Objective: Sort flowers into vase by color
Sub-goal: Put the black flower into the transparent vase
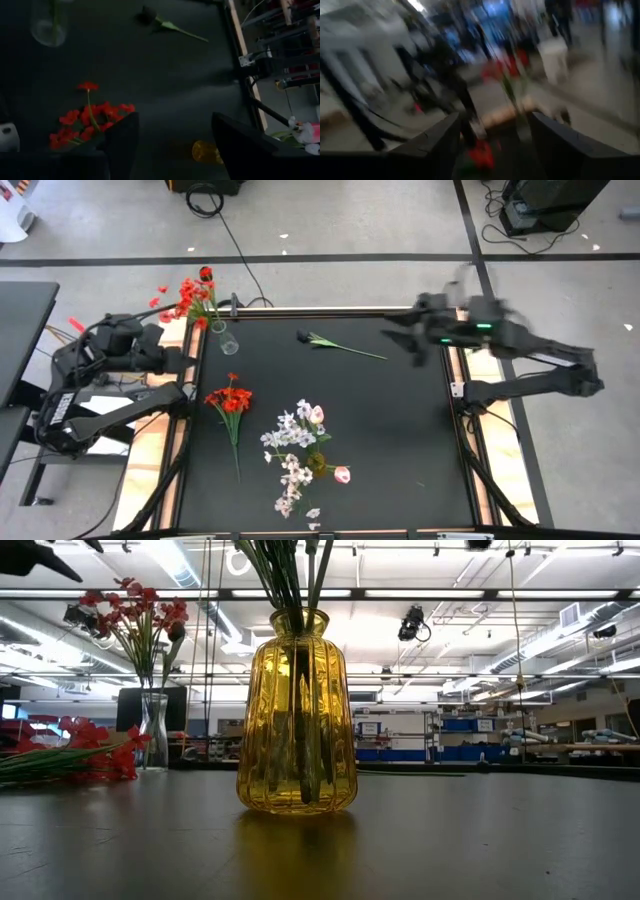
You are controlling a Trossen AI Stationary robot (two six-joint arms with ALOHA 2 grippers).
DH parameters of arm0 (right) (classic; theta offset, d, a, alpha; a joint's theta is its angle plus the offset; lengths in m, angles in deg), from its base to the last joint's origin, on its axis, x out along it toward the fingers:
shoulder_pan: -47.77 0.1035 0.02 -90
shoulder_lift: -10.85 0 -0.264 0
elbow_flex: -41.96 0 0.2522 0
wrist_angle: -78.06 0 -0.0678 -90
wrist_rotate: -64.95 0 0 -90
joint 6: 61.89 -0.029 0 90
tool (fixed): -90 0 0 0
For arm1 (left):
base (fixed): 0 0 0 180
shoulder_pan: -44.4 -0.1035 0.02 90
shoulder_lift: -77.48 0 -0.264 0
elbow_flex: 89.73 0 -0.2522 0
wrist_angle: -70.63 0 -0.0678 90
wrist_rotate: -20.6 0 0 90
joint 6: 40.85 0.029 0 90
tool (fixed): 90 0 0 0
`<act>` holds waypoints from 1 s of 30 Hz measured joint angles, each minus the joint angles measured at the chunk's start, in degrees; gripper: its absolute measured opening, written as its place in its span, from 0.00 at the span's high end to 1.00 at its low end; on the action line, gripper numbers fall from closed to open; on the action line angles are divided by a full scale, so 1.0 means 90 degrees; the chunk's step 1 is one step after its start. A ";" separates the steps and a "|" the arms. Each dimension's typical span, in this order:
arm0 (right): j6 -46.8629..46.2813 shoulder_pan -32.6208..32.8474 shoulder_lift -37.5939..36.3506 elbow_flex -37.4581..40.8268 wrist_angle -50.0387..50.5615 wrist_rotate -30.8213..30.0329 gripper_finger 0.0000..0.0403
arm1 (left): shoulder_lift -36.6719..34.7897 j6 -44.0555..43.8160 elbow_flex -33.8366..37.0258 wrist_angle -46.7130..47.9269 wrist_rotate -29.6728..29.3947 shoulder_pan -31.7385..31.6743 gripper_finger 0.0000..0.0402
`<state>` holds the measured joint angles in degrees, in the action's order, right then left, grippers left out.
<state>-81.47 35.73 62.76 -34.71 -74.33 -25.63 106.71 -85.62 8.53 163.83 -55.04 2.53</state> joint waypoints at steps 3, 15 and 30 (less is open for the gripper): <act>-0.0475 -0.0184 0.0702 0.0027 0.0253 -0.0038 0.39 | 0.0000 0.0269 -0.0192 -0.0025 -0.0272 0.0000 0.37; -0.0994 -0.0824 0.2625 0.0007 -0.0013 0.0403 0.39 | 0.0000 0.0955 -0.0135 -0.0062 -0.0355 0.0000 0.37; 0.0042 -0.1717 0.5499 -0.0232 0.0697 0.0810 0.46 | 0.0184 0.1667 -0.0105 -0.0667 -0.0361 0.0000 0.37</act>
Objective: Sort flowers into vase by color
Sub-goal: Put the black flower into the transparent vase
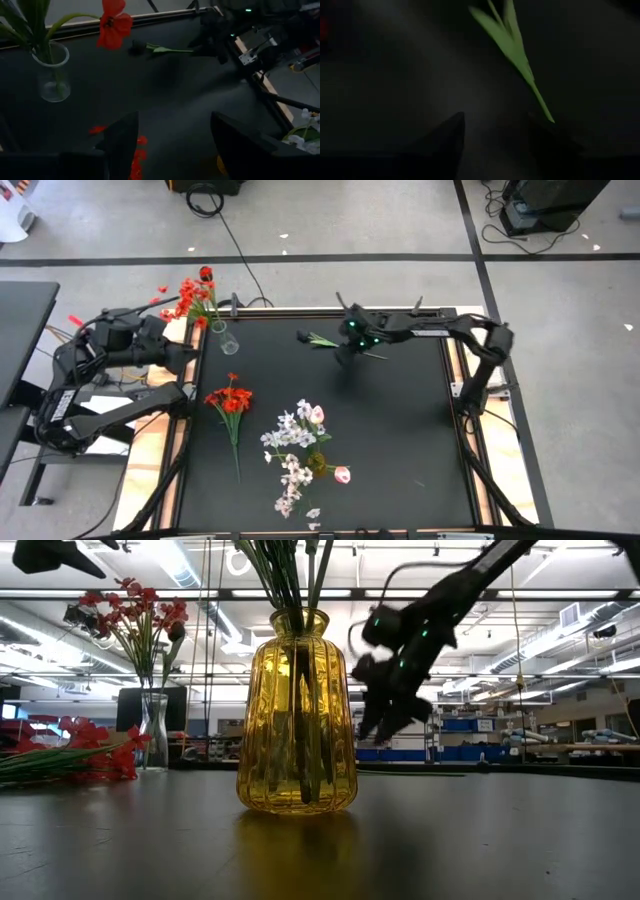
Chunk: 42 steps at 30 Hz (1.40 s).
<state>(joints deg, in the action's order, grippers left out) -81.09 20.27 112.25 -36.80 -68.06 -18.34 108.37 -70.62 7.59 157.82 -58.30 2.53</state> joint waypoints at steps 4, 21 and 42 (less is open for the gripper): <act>0.0778 -0.0056 0.0699 -0.0756 0.0927 -0.0171 0.53 | 0.0131 0.0108 0.0000 0.0001 -0.0050 0.0000 0.37; 0.2220 -0.0243 0.2641 -0.3104 0.2803 -0.0461 0.73 | 0.0530 0.0063 0.0000 0.0015 -0.0066 0.0000 0.37; 0.1907 -0.0325 0.2031 -0.3188 0.2979 0.0180 0.99 | 0.0527 -0.0097 0.0000 0.0010 -0.0246 0.0000 0.37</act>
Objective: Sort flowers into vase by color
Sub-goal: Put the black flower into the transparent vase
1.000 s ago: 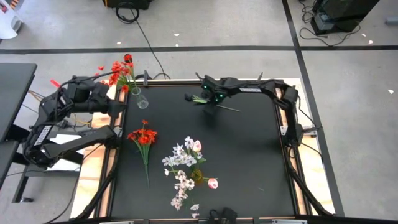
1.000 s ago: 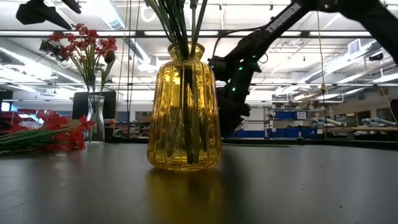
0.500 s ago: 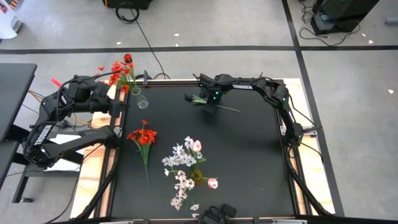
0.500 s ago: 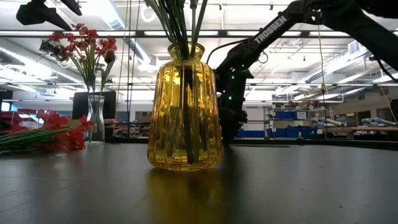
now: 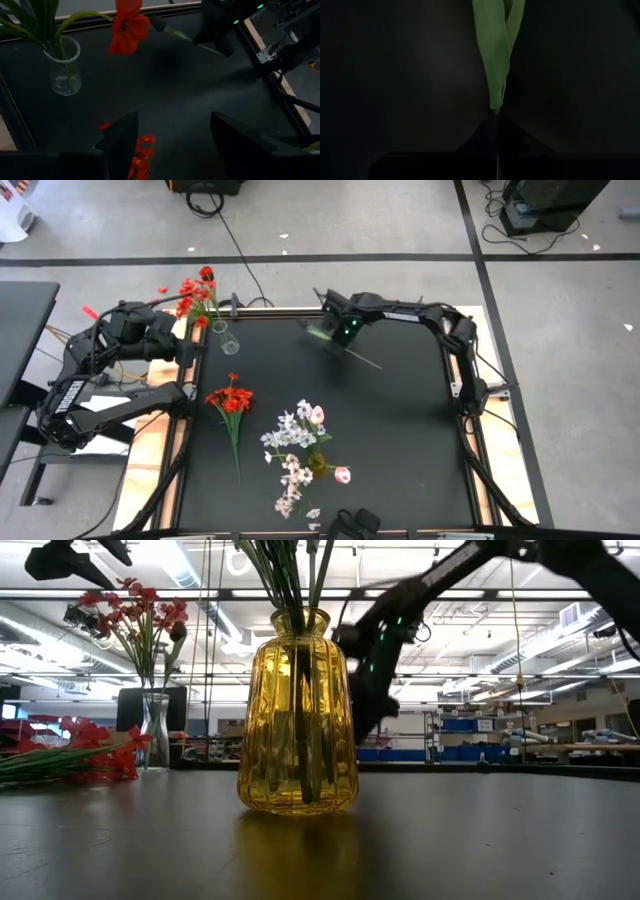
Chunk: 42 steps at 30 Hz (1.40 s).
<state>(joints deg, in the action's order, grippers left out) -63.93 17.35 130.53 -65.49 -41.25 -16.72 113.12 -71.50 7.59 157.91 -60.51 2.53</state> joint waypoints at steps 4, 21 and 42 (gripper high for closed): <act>-0.0262 -0.0024 -0.0532 0.0001 -0.0136 0.0248 0.99 | 0.0000 -0.0039 0.0000 -0.0010 0.0012 0.0000 0.37; -0.1307 0.0109 -0.2511 -0.0012 -0.2292 0.1560 1.00 | 0.0147 -0.0088 0.0002 -0.1878 0.0944 0.0036 0.37; -0.2511 0.1126 -0.2546 -0.0014 -0.5418 0.2254 1.00 | 0.2202 0.0920 0.0005 -0.6608 0.1010 0.1645 0.37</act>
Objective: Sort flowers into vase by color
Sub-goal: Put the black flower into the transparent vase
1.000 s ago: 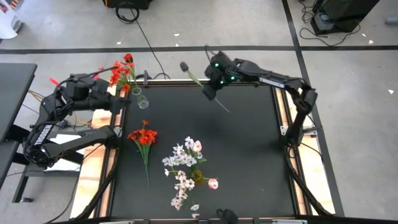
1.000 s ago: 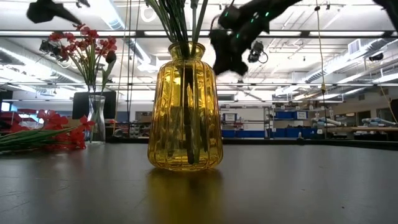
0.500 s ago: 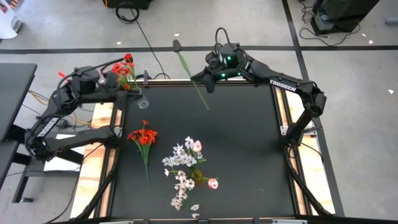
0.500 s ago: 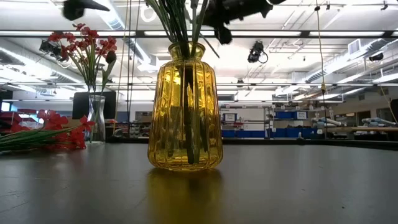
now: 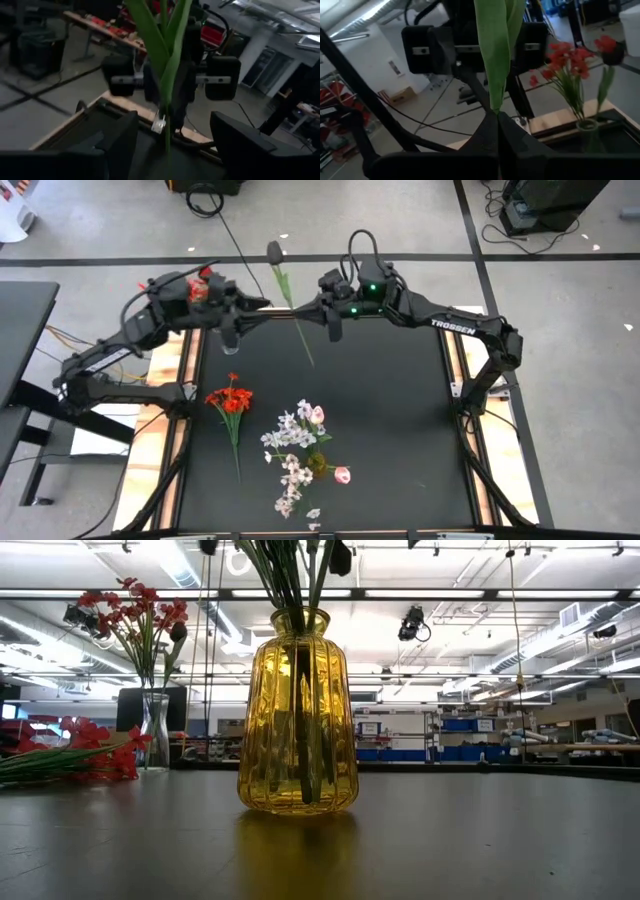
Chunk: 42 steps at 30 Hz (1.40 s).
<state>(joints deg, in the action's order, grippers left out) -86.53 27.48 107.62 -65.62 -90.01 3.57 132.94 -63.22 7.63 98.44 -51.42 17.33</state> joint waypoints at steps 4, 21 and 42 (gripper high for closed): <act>0.0014 0.0059 0.0000 0.0000 -0.0028 -0.0002 1.00 | 0.0454 0.0218 0.0000 -0.0682 0.0000 0.0142 0.37; 0.0082 0.0093 0.0000 0.0000 -0.0028 0.0097 1.00 | 0.1052 0.0464 0.0000 -0.1465 -0.0218 0.0332 0.68; 0.0086 -0.0063 -0.0442 0.0000 0.0962 -0.0707 0.69 | 0.0668 0.1143 -0.0002 -0.0338 -0.0729 0.0207 0.98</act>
<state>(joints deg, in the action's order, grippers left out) -85.76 26.91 103.64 -65.62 -81.35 -2.79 138.96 -52.93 7.61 95.39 -57.98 19.19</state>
